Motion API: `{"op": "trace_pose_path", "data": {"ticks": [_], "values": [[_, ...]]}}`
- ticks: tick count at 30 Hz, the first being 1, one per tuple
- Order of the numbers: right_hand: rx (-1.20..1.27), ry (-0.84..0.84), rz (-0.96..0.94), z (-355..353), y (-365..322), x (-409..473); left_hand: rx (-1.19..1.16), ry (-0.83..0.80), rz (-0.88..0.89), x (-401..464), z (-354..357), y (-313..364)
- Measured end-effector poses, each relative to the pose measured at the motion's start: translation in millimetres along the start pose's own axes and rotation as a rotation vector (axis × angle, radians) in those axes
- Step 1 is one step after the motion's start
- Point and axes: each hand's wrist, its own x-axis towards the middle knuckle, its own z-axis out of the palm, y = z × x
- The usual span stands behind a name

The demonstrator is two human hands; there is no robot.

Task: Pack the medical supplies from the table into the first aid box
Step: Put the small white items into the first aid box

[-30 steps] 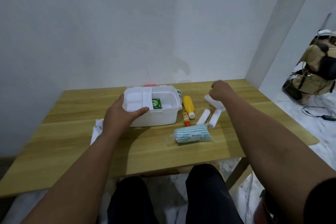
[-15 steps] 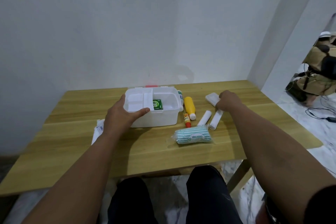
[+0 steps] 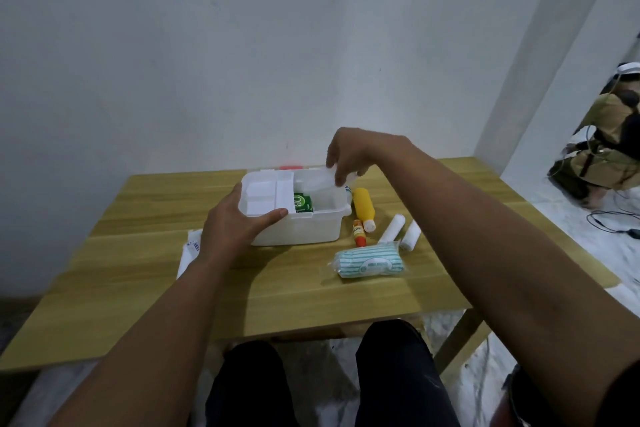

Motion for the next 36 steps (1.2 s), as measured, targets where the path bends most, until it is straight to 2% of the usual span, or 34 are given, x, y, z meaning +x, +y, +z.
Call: {"op": "trace_pose_path", "data": {"ticks": [5, 9, 13, 18, 22, 25, 30, 36], "values": [[-0.166, -0.001, -0.05, 33, -19, 13, -0.004, 0.007, -0.024, 0, 2, 3], [-0.059, 0.03, -0.082, 58, -24, 22, 0.011, -0.005, -0.037, 1, 2, 1], [0.149, 0.094, -0.098, 79, -25, 25, -0.006, 0.009, -0.037, 1, 1, 3], [0.326, 0.323, 0.026, 80, -27, 24, 0.006, 0.01, -0.029, 2, 1, 2], [0.46, 0.312, 0.072, 85, -39, 27, -0.002, 0.021, -0.031, 0, 1, 2], [0.421, 0.342, 0.036, 95, -50, 38, -0.003, 0.033, -0.025, 0, 3, 4], [0.203, 0.308, 0.014, 119, -66, 50, -0.007, 0.034, -0.013, -2, 3, 4], [0.245, 0.323, 0.011, 107, -59, 39, -0.013, 0.033, 0.004, -1, 2, 5]]}}
